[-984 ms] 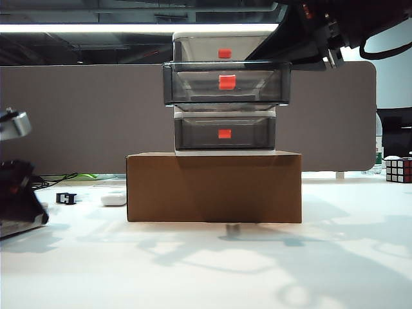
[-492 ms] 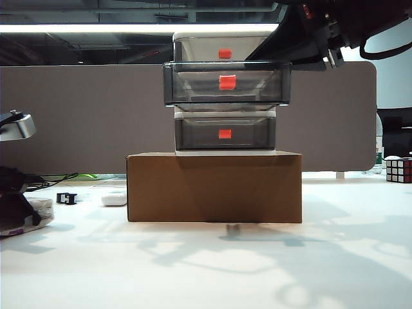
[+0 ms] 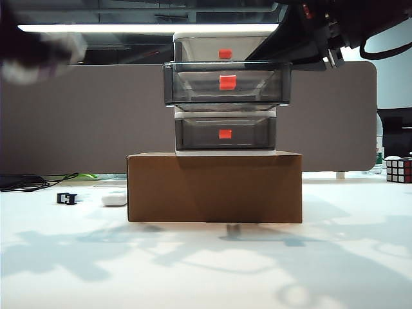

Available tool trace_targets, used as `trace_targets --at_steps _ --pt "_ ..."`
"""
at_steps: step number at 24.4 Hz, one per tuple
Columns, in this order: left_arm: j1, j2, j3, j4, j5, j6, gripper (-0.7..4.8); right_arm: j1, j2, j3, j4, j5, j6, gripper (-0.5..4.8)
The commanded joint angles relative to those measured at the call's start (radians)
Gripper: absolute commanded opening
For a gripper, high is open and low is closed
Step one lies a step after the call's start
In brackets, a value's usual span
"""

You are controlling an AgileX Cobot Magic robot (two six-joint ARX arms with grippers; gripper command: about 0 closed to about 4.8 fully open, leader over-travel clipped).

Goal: Open the second layer of the drawer on the table, pick up a pack of napkins on the table and put it in, and finally close the drawer.

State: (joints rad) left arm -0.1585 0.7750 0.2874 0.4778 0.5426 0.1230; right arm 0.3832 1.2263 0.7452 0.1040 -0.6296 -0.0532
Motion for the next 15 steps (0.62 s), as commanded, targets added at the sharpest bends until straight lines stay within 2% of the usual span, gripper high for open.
trace_targets --at_steps 1,3,6,10,12,15 --pt "-0.113 -0.070 0.064 -0.042 0.011 0.038 1.14 0.001 -0.013 0.007 -0.002 -0.002 0.001 -0.05" --pt "-0.175 -0.058 0.106 -0.079 -0.011 0.066 1.14 0.001 -0.032 0.008 -0.002 -0.002 0.001 -0.05" --pt "-0.312 0.074 0.211 -0.102 -0.034 0.148 1.15 0.000 -0.109 0.009 0.002 0.000 0.001 -0.05" --pt "-0.394 0.252 0.323 -0.102 -0.034 0.211 1.16 -0.001 -0.167 0.009 0.004 0.002 0.001 -0.05" --pt "-0.449 0.389 0.429 -0.104 -0.034 0.242 1.16 -0.001 -0.208 0.009 0.001 0.003 0.001 -0.05" --pt "-0.483 0.460 0.489 -0.113 -0.034 0.257 1.16 -0.002 -0.230 0.009 0.002 0.011 0.001 -0.05"
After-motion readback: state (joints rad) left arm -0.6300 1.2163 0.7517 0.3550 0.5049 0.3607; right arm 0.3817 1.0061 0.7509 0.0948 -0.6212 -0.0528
